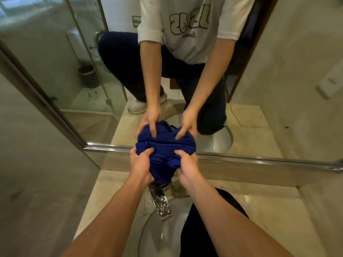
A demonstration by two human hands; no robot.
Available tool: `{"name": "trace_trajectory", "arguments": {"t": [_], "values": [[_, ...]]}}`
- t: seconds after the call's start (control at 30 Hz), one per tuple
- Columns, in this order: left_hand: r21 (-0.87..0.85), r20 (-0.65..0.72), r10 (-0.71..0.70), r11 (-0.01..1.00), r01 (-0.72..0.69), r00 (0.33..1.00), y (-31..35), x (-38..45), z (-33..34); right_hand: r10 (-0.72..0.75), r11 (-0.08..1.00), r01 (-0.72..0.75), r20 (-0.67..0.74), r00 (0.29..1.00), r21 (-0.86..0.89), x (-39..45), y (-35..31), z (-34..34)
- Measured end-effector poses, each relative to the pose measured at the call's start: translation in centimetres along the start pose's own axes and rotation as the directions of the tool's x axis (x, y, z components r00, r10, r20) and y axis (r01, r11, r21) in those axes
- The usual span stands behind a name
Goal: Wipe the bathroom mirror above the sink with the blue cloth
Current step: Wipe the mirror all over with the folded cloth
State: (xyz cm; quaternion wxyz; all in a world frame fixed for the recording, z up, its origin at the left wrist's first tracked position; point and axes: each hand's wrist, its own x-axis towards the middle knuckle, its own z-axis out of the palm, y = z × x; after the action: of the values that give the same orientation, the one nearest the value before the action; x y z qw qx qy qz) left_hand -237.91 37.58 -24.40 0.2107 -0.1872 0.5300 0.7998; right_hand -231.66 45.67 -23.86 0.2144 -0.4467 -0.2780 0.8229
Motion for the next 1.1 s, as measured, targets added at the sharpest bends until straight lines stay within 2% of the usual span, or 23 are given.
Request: {"name": "trace_trajectory", "arguments": {"t": [0.17,0.43,0.6,0.87,0.97,1.03,1.1], "values": [[0.094,0.034,-0.019,0.995,0.016,0.999,0.2,-1.1,0.3,-0.007,0.998,0.003,-0.065,0.998,-0.059,-0.2,-1.2,-1.5],[0.135,0.114,-0.127,0.985,0.111,0.985,-5.9,-4.0,5.4,-0.142,0.981,0.119,-0.154,0.978,-0.155,1.5,-6.4,-7.8],[0.235,0.182,-0.08,0.971,0.036,0.98,-6.8,-7.1,8.8,-0.264,0.956,0.232,-0.183,0.947,-0.181,0.5,-10.7,-10.6],[0.367,0.324,-0.021,0.924,-0.105,0.946,-5.1,-11.2,13.1,-0.479,0.863,0.46,-0.049,0.876,-0.21,-3.2,-17.7,-12.6],[0.34,0.366,-0.083,0.939,-0.05,0.927,-3.8,-12.4,14.6,-0.551,0.821,0.539,-0.015,0.834,-0.187,-4.2,-19.7,-12.5],[0.285,0.407,-0.133,0.959,0.012,0.904,-2.8,-13.3,15.7,-0.596,0.785,0.577,-0.024,0.802,-0.226,-4.3,-20.9,-12.3],[0.252,0.437,-0.126,0.968,0.013,0.891,-2.1,-13.7,16.8,-0.624,0.755,0.591,-0.031,0.781,-0.284,-4.2,-21.6,-11.9]]}}
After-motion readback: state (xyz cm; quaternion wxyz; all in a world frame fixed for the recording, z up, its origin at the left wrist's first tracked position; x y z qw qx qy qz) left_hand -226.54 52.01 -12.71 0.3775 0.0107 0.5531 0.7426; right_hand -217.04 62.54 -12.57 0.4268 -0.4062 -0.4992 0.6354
